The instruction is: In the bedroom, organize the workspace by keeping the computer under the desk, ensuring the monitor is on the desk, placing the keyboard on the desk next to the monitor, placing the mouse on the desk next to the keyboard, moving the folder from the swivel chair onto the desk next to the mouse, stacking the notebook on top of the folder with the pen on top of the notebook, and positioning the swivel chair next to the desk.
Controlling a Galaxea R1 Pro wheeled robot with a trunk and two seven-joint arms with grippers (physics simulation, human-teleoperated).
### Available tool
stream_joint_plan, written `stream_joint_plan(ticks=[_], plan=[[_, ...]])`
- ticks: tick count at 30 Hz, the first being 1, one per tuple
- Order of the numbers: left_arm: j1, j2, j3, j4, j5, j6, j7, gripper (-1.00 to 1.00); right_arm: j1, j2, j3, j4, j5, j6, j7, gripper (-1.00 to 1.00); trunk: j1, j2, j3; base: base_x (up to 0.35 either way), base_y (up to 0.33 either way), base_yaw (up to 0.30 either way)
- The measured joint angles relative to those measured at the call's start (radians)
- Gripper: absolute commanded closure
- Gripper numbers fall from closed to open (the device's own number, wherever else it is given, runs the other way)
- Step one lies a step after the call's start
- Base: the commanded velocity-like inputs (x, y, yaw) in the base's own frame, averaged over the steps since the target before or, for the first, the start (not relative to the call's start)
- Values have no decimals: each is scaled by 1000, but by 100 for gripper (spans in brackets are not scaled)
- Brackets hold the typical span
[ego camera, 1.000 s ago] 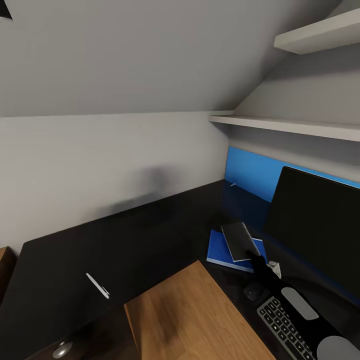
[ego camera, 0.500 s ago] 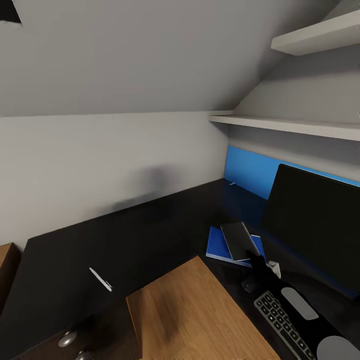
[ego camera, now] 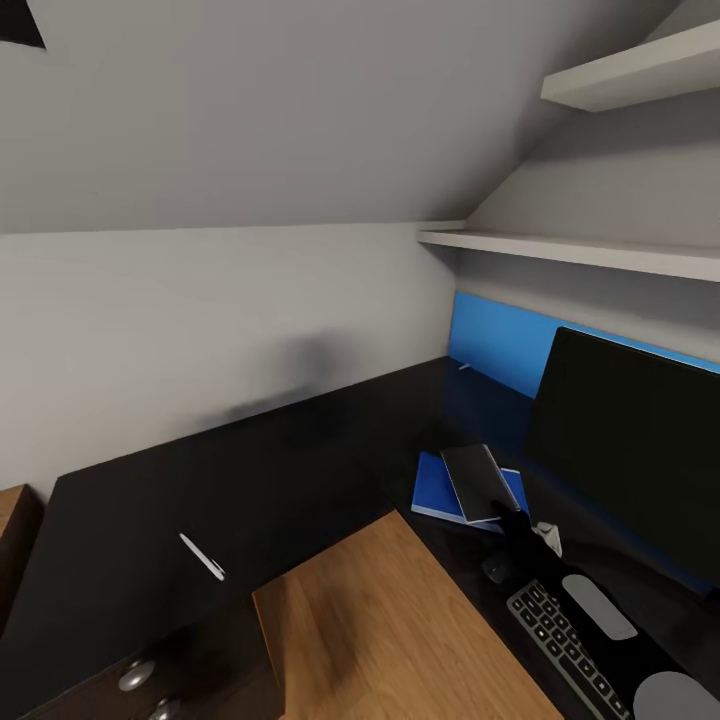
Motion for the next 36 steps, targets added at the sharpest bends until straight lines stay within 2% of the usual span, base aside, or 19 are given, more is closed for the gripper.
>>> stream_joint_plan(ticks=[22, 27, 36], plan=[[0, -5, -4, 0, -2, 1, 1, -100, 0, 0, -2, 1, 0, 0, 0, 100, 0, 0, 0, 36, 0, 0], [0, -7, -3, 0, -1, 1, 1, -100, 0, 0, -1, 1, 0, 0, 0, 100, 19, -35, -16, 0, 0, 0], [0, -7, -2, 0, -1, 0, 1, -100, 0, 0, -3, 1, 0, 0, 0, 100, 19, -35, -16, 0, 0, 0]])
